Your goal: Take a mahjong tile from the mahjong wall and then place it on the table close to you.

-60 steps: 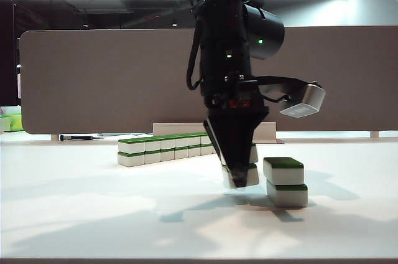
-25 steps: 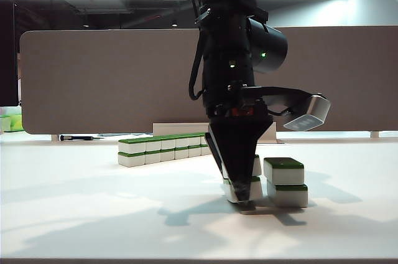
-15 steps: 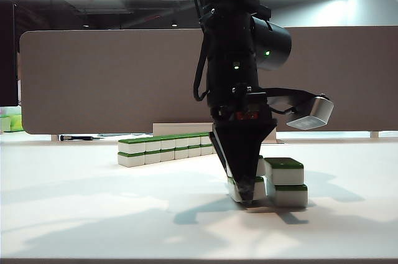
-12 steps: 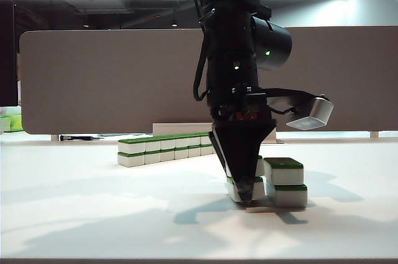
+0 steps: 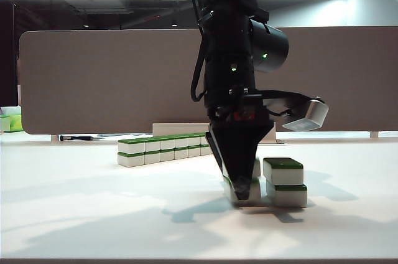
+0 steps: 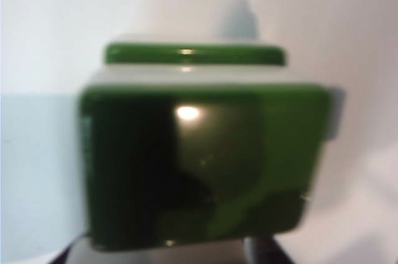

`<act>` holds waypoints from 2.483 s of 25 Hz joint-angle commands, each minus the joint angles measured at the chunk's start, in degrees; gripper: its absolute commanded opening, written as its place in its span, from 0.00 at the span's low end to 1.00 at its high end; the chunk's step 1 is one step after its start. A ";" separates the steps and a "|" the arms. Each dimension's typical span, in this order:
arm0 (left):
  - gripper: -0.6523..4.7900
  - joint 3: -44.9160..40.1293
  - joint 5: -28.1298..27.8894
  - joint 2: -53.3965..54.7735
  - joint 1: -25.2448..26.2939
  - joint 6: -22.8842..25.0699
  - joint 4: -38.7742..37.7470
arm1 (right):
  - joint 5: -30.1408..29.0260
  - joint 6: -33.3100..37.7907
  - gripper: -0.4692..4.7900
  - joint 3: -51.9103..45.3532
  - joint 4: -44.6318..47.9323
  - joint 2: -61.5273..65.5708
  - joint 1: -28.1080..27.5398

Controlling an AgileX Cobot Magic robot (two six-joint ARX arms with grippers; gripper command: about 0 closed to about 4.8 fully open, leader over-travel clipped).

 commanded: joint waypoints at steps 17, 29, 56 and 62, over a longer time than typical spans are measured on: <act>0.81 -1.40 -3.67 2.27 0.22 -2.58 -9.11 | 0.09 -0.02 0.09 0.24 0.94 -0.07 0.02; 0.80 6.27 -9.42 2.08 0.24 -4.44 -9.07 | 0.09 -0.02 0.09 0.24 0.94 -0.07 0.02; 0.63 8.02 -16.04 -9.03 3.58 -9.53 -9.07 | -4.00 0.02 0.09 0.28 -9.84 -0.04 0.13; 0.48 8.02 -15.52 -14.73 6.64 -12.83 -9.07 | -3.91 0.00 0.09 0.28 -9.81 -0.02 0.11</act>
